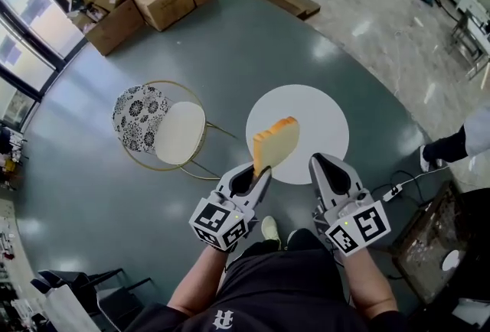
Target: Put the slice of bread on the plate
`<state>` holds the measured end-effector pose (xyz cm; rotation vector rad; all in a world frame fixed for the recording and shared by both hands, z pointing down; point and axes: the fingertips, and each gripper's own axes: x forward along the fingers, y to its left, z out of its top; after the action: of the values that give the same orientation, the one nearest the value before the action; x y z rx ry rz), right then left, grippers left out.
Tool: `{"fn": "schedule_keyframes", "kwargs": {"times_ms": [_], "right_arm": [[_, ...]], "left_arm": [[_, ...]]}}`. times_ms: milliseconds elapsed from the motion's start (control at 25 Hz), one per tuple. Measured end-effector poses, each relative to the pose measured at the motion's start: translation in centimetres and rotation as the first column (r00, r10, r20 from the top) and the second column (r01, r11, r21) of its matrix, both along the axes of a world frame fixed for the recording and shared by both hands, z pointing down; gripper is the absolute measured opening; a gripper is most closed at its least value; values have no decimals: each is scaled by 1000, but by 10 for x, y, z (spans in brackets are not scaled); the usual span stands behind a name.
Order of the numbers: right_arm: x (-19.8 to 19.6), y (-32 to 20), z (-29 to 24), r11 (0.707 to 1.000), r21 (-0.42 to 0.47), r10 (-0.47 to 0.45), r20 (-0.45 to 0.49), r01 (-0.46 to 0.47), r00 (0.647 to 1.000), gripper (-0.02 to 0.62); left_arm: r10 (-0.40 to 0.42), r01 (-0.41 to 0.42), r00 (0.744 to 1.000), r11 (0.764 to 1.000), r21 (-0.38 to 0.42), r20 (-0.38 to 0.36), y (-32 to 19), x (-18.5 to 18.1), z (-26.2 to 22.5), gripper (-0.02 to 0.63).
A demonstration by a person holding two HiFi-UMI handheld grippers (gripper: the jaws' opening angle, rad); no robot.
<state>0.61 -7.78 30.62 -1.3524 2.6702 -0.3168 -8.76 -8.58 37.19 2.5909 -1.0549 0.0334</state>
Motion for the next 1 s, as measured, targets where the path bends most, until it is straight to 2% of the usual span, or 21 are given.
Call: {"fn": "schedule_keyframes", "kwargs": {"times_ms": [320, 640, 1000], "right_arm": [[12, -42, 24, 999, -42, 20, 2, -20, 1000, 6], [13, -103, 64, 997, -73, -25, 9, 25, 1000, 6], [22, -159, 151, 984, -178, -34, -3, 33, 999, 6]], "left_arm": [[28, -28, 1000, 997, -78, 6, -43, 13, 44, 89], [27, -25, 1000, 990, -137, 15, -93, 29, 91, 89], [21, -19, 1000, 968, -249, 7, -146, 36, 186, 89]]}}
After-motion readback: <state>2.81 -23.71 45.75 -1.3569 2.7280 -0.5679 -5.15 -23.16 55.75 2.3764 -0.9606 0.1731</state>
